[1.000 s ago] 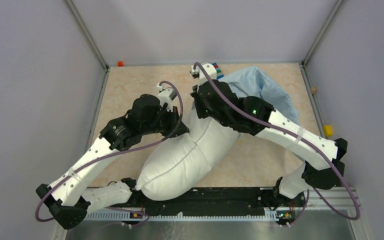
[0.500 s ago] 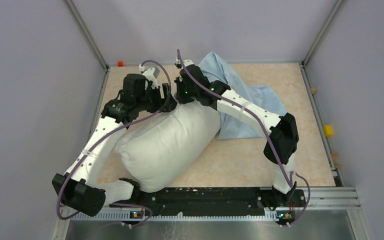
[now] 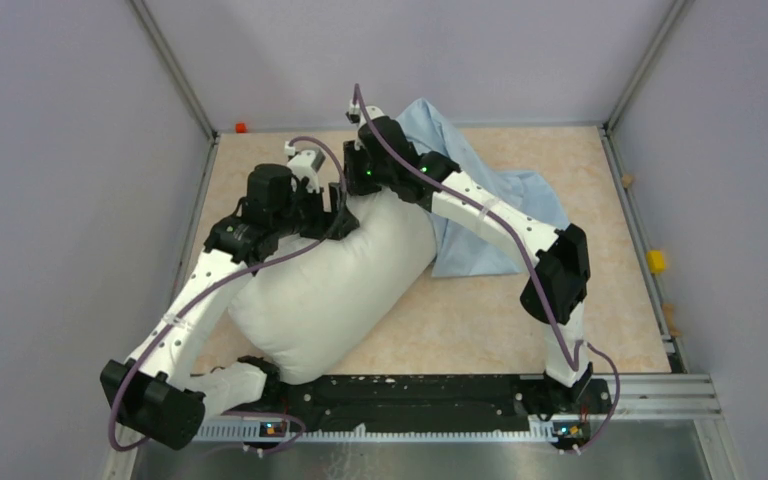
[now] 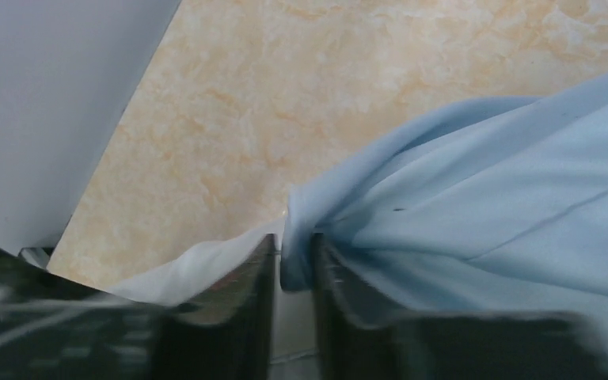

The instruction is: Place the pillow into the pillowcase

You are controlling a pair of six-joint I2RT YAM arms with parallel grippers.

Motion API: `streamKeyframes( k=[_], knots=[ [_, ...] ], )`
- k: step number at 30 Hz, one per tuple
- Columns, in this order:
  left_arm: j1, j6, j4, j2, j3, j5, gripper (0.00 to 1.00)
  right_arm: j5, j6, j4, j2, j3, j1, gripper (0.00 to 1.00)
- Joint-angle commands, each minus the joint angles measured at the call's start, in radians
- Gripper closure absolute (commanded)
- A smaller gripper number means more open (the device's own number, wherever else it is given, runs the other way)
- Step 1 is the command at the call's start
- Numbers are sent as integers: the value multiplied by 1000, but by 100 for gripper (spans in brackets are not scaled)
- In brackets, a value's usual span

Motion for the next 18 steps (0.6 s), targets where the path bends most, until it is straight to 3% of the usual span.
streamKeyframes(
  k=[1, 4, 7, 8, 14, 18],
  knots=[
    [-3, -18, 91, 3, -86, -49, 30, -2, -30, 0, -76, 30, 2, 68],
    [-3, -35, 129, 8, -115, -60, 64, 24, -64, -9, -154, -1, 1, 43],
    [-3, -39, 145, 12, -121, -75, 94, 61, -102, 2, -266, -87, 1, 32],
    [-3, -38, 145, 13, -120, -80, 99, 77, -110, 11, -305, -131, 1, 29],
    [-3, -28, 156, 8, -123, -92, 100, 199, -135, 46, -490, -370, 0, 27],
    [-3, -30, 162, 14, -123, -78, 100, 256, -154, 134, -548, -537, 1, 33]
  ],
)
